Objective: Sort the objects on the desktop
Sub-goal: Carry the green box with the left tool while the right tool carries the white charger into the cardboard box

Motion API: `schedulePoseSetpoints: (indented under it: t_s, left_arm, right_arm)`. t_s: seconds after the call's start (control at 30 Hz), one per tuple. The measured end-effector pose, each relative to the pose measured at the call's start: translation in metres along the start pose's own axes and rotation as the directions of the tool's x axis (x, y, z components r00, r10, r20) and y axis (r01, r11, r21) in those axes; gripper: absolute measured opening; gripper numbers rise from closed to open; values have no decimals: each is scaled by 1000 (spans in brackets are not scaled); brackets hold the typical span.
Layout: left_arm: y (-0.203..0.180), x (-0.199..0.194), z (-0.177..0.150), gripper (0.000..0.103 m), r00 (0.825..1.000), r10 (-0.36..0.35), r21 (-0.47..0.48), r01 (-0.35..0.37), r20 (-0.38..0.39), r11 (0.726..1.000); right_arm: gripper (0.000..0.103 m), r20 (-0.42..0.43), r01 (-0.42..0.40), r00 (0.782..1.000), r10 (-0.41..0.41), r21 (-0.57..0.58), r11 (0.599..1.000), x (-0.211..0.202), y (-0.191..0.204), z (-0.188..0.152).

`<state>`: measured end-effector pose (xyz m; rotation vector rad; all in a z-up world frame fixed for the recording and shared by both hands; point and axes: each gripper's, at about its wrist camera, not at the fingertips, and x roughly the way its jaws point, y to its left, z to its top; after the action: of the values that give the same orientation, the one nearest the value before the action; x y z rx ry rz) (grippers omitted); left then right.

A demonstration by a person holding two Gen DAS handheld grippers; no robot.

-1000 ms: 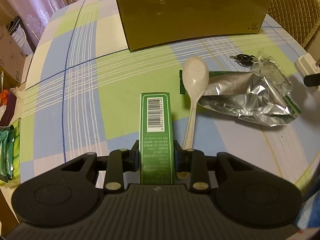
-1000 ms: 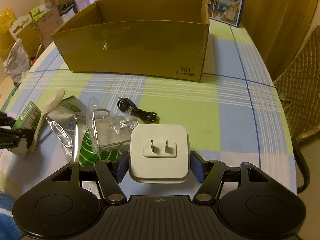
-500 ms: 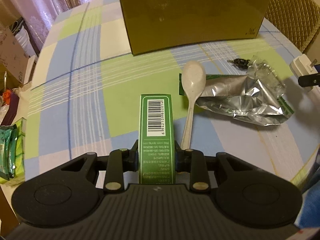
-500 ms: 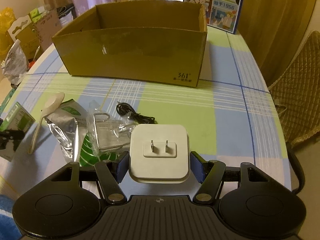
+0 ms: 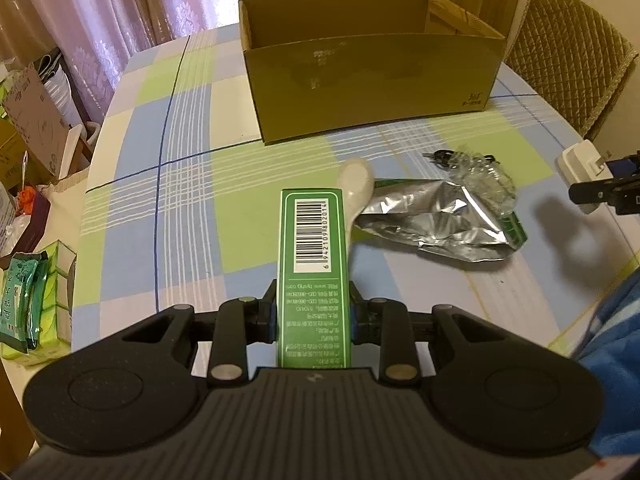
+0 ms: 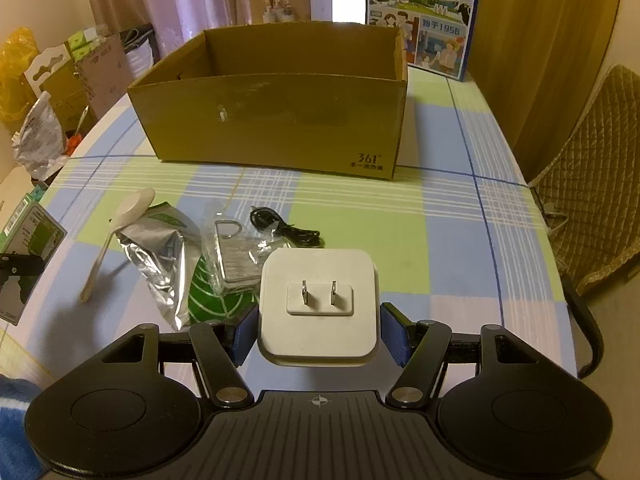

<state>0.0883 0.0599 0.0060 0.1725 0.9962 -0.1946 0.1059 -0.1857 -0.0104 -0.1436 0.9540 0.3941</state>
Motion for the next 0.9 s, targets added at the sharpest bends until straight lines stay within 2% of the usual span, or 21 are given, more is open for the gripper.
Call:
schedulePoseSetpoints:
  t_s: [0.27,0.6,0.83,0.9]
  left_arm:
    - [-11,-12,3,25,1000,-3,11,3,14,1000]
    - [-16,-8,17,25,1000,-14,25,13,24,1000]
    - [-19,-1,31,25,999,-29,38,27,29,999]
    - [-19,1,39,25,999,-37,36,36,35,999]
  right_arm:
    - [61,2,-8,1000,8,9,1000,-3,-2,-1]
    - [61,-7,-14,1000,15,7,1000,1,0,1]
    - [61,-21,-81,996,82,56,995,4,-10,8]
    - [61,1,-74,997,74,37,997,2,-12,18]
